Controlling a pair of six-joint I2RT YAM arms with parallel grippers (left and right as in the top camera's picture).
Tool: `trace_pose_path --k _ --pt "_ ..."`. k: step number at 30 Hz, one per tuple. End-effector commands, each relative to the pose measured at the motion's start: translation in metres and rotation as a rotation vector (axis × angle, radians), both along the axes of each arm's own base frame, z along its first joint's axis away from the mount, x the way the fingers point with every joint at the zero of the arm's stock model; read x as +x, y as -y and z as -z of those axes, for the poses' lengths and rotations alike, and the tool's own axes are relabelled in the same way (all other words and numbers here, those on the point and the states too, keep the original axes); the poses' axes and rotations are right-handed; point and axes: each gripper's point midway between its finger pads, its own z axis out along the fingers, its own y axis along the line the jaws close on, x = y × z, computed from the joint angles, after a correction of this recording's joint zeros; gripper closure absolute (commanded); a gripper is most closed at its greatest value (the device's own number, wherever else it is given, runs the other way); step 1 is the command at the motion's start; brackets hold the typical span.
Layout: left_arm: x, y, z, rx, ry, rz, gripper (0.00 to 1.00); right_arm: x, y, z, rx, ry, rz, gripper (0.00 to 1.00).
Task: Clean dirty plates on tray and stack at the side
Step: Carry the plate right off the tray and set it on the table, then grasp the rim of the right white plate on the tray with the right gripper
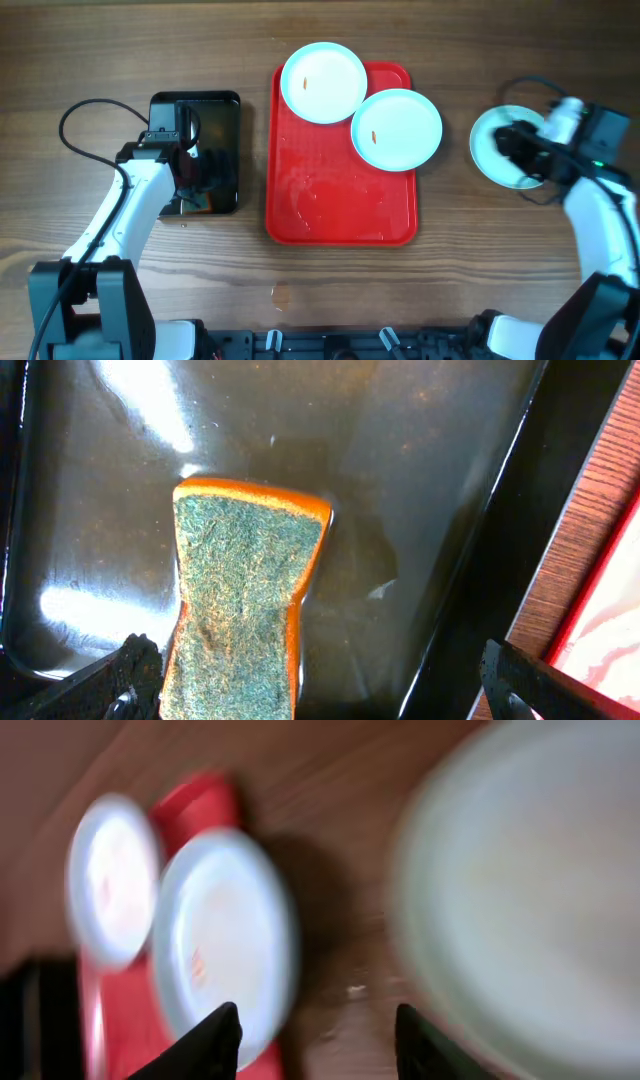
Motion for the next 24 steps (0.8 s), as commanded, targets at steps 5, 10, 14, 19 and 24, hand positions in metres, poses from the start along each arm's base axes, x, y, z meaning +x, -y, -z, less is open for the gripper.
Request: trace_pose_path --k 5,10,14,19,24 --pt "0.0 0.0 -0.003 -0.008 0.01 0.005 0.0 0.018 -0.063 0.014 -0.434 0.042 -0.215 0.48" --pt "0.0 0.0 -0.003 -0.008 0.01 0.005 0.0 0.036 -0.057 0.035 -0.5 0.038 -0.18 0.48" --pt "0.0 0.0 -0.003 -0.008 0.01 0.005 0.0 0.041 -0.058 0.054 -0.501 0.014 -0.187 0.48" --pt "0.0 0.0 -0.003 -0.008 0.01 0.005 0.0 0.047 -0.047 0.075 -0.539 -0.021 -0.14 0.55" --pt "0.0 0.0 -0.003 -0.008 0.01 0.005 0.0 0.046 -0.051 0.095 -0.515 -0.055 -0.154 0.75"
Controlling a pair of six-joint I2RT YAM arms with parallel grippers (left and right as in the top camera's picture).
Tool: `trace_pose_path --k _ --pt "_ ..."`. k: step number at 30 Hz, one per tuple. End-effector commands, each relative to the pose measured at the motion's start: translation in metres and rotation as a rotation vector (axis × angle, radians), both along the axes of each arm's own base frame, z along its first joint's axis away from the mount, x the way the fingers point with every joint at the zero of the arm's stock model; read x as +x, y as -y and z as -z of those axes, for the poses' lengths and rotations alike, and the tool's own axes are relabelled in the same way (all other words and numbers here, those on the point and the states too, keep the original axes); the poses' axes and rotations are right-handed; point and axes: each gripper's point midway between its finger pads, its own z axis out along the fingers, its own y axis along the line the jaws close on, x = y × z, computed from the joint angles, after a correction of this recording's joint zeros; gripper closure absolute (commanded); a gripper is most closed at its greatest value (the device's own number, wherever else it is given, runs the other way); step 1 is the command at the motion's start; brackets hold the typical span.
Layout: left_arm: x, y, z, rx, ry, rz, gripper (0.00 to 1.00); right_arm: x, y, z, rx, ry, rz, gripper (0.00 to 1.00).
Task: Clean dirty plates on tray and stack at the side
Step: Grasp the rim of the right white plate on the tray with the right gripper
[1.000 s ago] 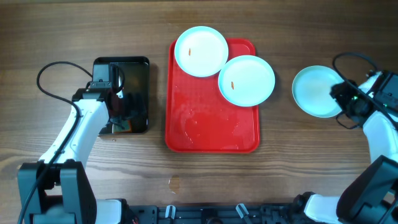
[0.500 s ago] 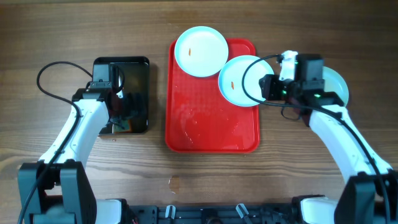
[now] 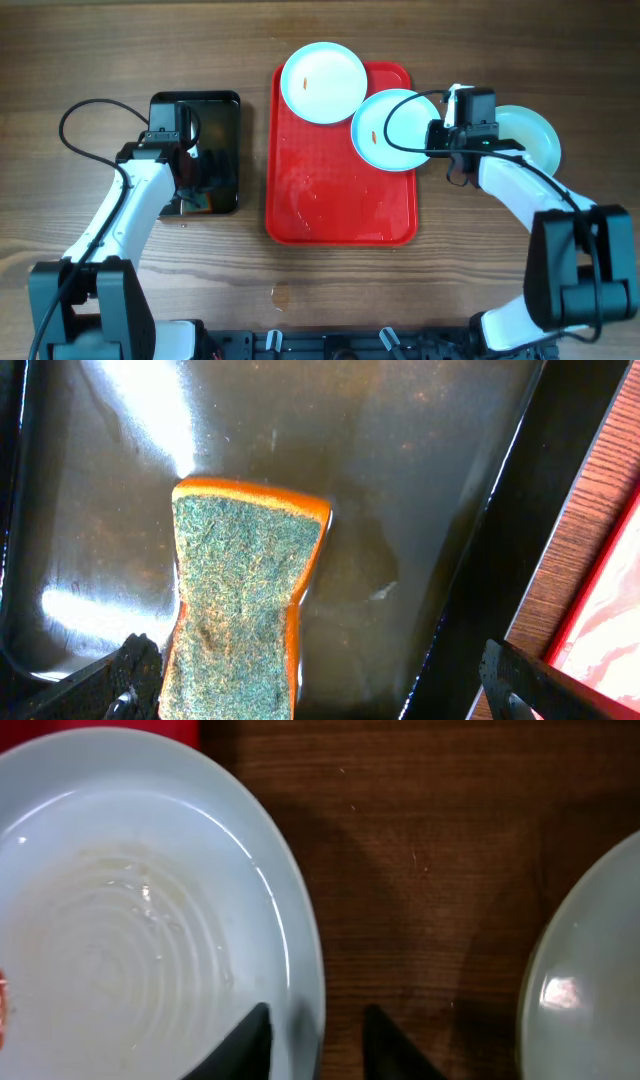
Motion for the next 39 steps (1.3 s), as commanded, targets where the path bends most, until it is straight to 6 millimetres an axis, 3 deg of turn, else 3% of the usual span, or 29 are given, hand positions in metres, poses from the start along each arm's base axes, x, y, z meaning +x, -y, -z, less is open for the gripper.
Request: trace_pose_path --k 1,2,4,9,14,25,27,34,39 --pt "0.0 0.0 -0.003 -0.008 0.01 0.006 0.0 -0.001 0.003 0.015 -0.01 -0.034 0.011 0.8" --pt "0.0 0.0 -0.003 -0.008 0.01 0.006 0.0 -0.003 0.001 0.016 -0.002 -0.045 0.004 0.89" --pt "0.0 0.0 -0.003 -0.008 0.01 0.006 0.0 -0.008 -0.001 0.013 0.009 -0.057 -0.003 0.95" --pt "0.0 0.0 -0.003 -0.008 0.01 0.006 0.0 -0.02 -0.008 -0.011 0.044 -0.062 -0.03 0.95" --pt "0.0 0.0 -0.003 -0.008 0.01 0.006 0.0 -0.046 -0.029 -0.04 0.152 -0.089 -0.073 0.96" --pt "0.0 0.0 -0.003 -0.008 0.01 0.005 0.0 -0.106 -0.07 -0.014 0.326 -0.36 0.116 0.96" --pt "0.0 0.0 -0.003 -0.008 0.01 0.006 0.0 -0.111 -0.078 -0.011 0.336 -0.385 0.134 0.86" --pt "0.0 0.0 -0.003 -0.008 0.01 0.006 0.0 -0.107 -0.09 -0.013 0.358 -0.363 0.168 0.72" --pt "0.003 0.0 -0.004 -0.008 0.021 0.006 0.0 -0.069 -0.093 -0.029 0.169 -0.128 -0.215 0.71"
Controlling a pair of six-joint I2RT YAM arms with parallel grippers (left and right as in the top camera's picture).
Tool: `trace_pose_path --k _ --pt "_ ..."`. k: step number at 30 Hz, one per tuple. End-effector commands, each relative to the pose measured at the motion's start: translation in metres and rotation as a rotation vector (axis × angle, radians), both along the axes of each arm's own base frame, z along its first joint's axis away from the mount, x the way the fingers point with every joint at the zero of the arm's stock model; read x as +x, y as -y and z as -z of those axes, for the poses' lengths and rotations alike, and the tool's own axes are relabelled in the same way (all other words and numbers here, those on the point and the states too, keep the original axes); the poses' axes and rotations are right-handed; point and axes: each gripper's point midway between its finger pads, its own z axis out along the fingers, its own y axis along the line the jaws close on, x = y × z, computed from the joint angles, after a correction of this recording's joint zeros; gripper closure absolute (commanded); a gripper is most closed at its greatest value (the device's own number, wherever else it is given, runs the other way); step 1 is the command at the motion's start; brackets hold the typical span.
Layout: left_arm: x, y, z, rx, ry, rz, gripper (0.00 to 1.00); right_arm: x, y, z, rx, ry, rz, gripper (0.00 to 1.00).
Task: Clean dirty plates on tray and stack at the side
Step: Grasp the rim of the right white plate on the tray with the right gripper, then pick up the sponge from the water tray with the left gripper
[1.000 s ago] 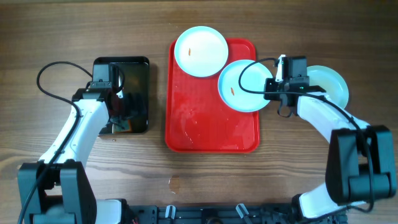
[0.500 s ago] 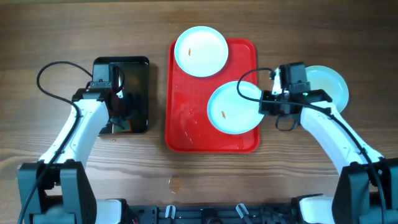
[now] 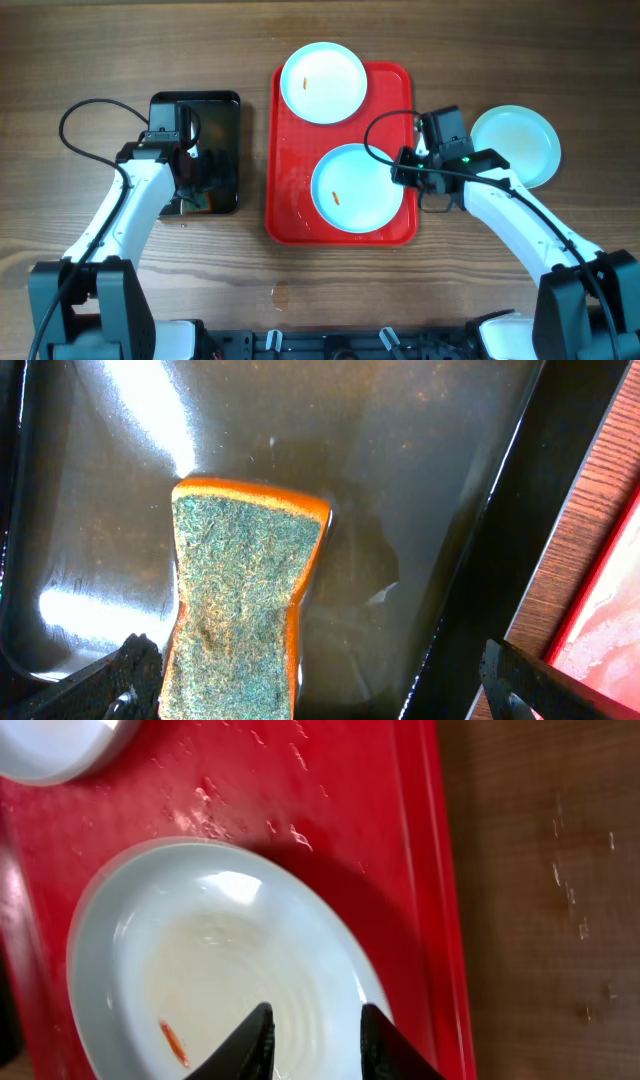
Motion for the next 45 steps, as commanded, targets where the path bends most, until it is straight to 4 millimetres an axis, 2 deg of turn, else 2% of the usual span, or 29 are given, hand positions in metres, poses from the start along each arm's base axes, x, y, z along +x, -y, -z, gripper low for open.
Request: trace_pose_path --k 1,5,9,14,17,18,23,28,29,30,31,34,36,38,43,45 --pt "0.006 0.0 -0.004 -0.008 0.033 0.005 0.0 0.014 0.0 -0.003 -0.153 0.165 -0.307 0.71" --pt "0.011 0.0 -0.006 -0.008 0.058 0.005 0.0 0.015 0.0 0.003 -0.21 0.191 -0.43 0.7" --pt "0.01 0.003 -0.006 -0.028 0.053 0.01 0.0 0.007 0.002 0.026 -0.208 0.106 -0.421 0.7" --pt "-0.008 0.038 -0.006 -0.225 -0.018 0.057 0.0 -0.003 0.004 0.056 -0.192 -0.009 -0.374 0.72" --pt "-0.019 0.05 -0.007 -0.298 -0.061 0.069 0.0 -0.009 0.006 0.069 -0.178 -0.067 -0.33 0.84" --pt "-0.022 0.05 -0.007 -0.299 -0.075 0.066 0.0 -0.009 0.006 0.071 -0.174 -0.077 -0.315 0.88" --pt "-0.027 0.043 -0.007 -0.296 -0.094 0.042 0.0 -0.008 0.006 0.066 -0.147 -0.086 -0.236 0.96" --pt "-0.017 0.037 -0.007 -0.282 -0.054 0.033 0.0 -0.007 0.005 0.064 -0.116 -0.106 -0.148 0.96" --pt "-0.013 0.03 -0.005 -0.237 -0.042 0.025 0.0 -0.008 0.005 0.064 -0.116 -0.106 -0.148 0.96" --pt "-0.011 0.018 -0.003 -0.17 -0.033 0.009 0.15 -0.008 0.005 0.064 -0.116 -0.107 -0.148 0.96" --pt "-0.008 0.006 -0.002 -0.101 -0.023 -0.006 0.19 -0.008 0.005 0.064 -0.116 -0.107 -0.148 0.96" --pt "-0.001 -0.014 -0.001 0.014 0.006 -0.031 0.19 -0.008 0.005 0.064 -0.117 -0.106 -0.149 0.96" --pt "-0.004 -0.015 0.002 0.022 -0.004 -0.031 0.23 -0.008 0.005 0.064 -0.116 -0.106 -0.148 0.95" --pt "-0.01 -0.014 0.009 0.019 -0.025 -0.03 0.34 -0.007 0.005 0.064 -0.116 -0.105 -0.148 0.95" --pt "-0.019 -0.016 0.044 0.03 -0.029 -0.033 0.43 -0.007 0.005 0.064 -0.115 -0.103 -0.148 0.95" --pt "-0.022 -0.016 0.057 0.029 -0.03 -0.034 0.55 -0.007 0.005 0.064 -0.115 -0.104 -0.148 0.95"
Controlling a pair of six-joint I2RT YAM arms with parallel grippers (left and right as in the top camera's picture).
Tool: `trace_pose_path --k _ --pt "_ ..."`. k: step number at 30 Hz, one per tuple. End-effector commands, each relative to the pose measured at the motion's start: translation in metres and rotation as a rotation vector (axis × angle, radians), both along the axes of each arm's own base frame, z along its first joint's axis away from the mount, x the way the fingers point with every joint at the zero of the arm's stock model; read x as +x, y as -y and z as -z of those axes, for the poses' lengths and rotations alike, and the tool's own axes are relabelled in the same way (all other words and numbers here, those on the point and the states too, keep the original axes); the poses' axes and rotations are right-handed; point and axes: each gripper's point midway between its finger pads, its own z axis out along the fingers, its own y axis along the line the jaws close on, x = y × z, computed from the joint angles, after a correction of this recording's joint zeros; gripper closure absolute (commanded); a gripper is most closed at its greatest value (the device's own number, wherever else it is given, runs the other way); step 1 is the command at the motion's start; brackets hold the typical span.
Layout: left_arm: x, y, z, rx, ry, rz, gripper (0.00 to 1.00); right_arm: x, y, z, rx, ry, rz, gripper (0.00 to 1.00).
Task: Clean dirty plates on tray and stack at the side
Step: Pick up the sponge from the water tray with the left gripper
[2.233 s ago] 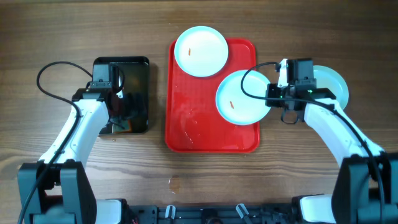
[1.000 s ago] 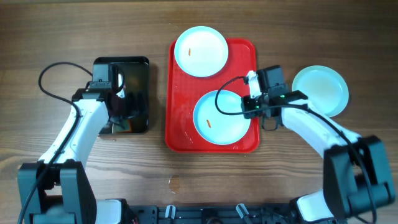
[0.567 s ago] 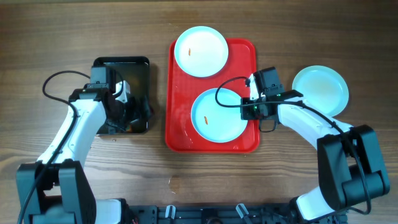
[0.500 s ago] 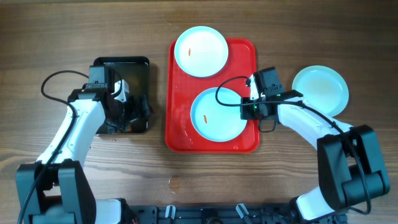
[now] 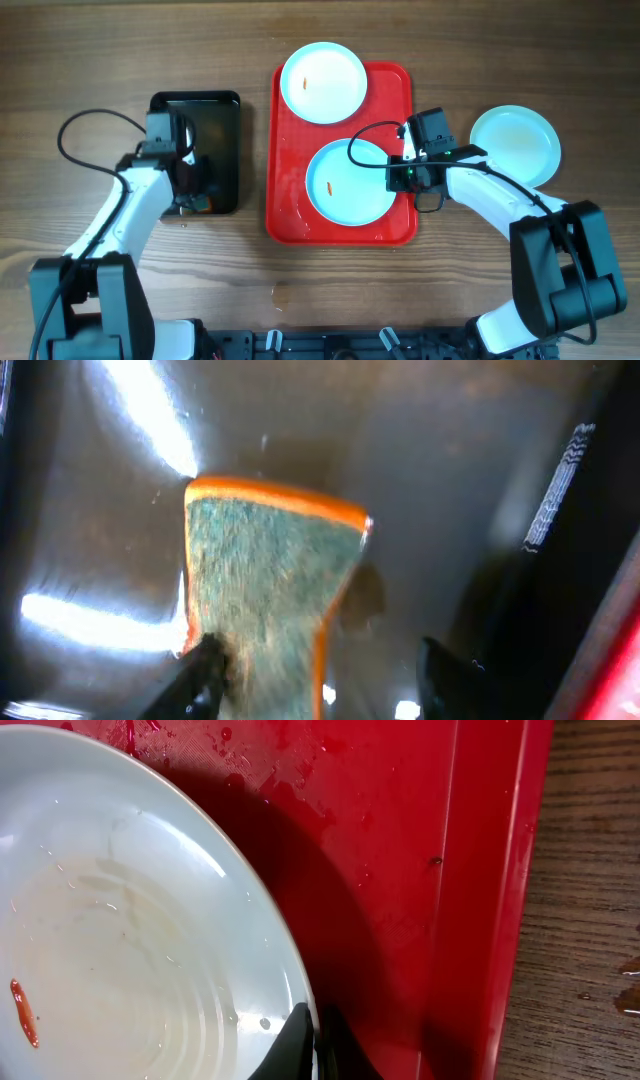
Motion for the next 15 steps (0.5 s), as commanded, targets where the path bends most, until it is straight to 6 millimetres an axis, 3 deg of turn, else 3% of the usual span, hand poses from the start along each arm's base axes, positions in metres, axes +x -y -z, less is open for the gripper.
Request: trace_pose_path --k 1,2,3,9,15 --pt "-0.019 -0.006 0.036 0.029 -0.056 -0.01 0.7 -0.004 0.006 0.008 -0.029 -0.024 0.029 0.95" --pt "-0.019 -0.006 0.038 0.026 -0.054 -0.021 0.91 -0.004 0.006 0.008 -0.029 -0.025 0.029 0.95" --pt "-0.018 -0.006 0.039 0.023 -0.051 -0.033 0.96 -0.004 0.005 0.008 -0.026 -0.025 0.027 0.96" --pt "-0.001 0.002 0.012 -0.037 -0.001 -0.066 0.96 -0.004 0.005 0.008 -0.021 -0.027 0.031 0.95" --pt "0.016 0.002 -0.039 -0.02 0.069 -0.014 0.96 -0.005 0.005 0.008 -0.021 -0.03 0.033 0.95"
